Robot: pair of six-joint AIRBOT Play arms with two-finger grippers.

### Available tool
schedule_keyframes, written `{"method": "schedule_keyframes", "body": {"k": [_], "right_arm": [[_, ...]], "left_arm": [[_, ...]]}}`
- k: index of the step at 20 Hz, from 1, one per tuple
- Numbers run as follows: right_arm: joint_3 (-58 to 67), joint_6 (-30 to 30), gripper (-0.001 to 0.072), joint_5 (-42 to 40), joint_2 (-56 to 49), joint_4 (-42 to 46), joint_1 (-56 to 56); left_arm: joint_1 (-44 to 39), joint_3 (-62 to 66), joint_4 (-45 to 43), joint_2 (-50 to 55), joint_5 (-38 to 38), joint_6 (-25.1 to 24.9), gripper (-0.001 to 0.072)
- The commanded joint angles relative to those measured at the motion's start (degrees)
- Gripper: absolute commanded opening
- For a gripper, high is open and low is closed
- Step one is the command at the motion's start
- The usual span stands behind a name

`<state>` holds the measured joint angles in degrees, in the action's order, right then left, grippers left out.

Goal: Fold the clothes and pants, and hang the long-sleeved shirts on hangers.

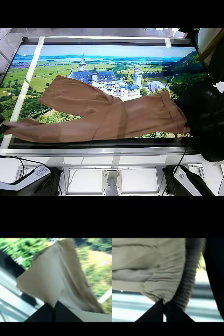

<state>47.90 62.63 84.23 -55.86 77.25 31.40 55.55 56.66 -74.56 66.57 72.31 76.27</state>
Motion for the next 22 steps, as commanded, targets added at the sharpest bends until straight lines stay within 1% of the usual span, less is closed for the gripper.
{"method": "schedule_keyframes", "body": {"k": [1,4,7,8,9,10,13,14,15,20,22], "right_arm": [[-7.72,2.78,0.0032,-2.34,0.37,9.77,0.07],[-8.72,7.39,0.0032,-5.09,0.39,13.07,0.07],[-5.88,7.48,0.0032,-3.96,0.39,12.48,0.04],[-4.74,8.22,0.0063,-3.87,0.39,11.08,0.07],[-3.69,8.81,0.0237,-3.98,0.39,8.15,0.04],[-2.69,8.22,0.0368,-4.39,0.39,3.65,0.04],[-0.57,4.13,0.0369,-11.32,0.22,-13.46,0.0],[-0.42,4.15,0.0369,-13.94,-0.52,-17.42,0.0],[-0.42,4.15,0.0368,-14.58,-1.97,-19.71,0.0],[-0.42,3.58,0.0374,-13.68,-13.4,-22.4,-0.66],[-0.39,0.13,0.0376,-14.36,-17.57,-22.01,-3.1]], "left_arm": [[0.02,-2.38,-4.72,1.27,-3.54,0.87,0.0007],[0.09,-2.32,-4.92,1.88,-6.32,0.9,0.0007],[-0.13,-2.19,-4.68,1.88,-7.26,2.36,0.0007],[-0.17,-2.19,-4.7,1.88,-7.23,2.36,0.0007],[-0.17,-2.19,-4.7,1.88,-7.21,2.36,0.0007],[-0.17,-2.19,-4.7,1.88,-7.19,2.38,0.0007],[-0.22,-2.19,-3.98,1.88,-7.13,2.38,0.0007],[-0.2,-2.19,-3.26,1.88,-7.15,2.36,0.0007],[-0.2,-2.19,-2.75,1.88,-7.21,2.36,0.0007],[-0.2,-2.19,-2.49,1.95,-7.19,2.38,0.0007],[-0.22,-2.19,-2.49,1.95,-7.15,2.4,0.0007]]}}
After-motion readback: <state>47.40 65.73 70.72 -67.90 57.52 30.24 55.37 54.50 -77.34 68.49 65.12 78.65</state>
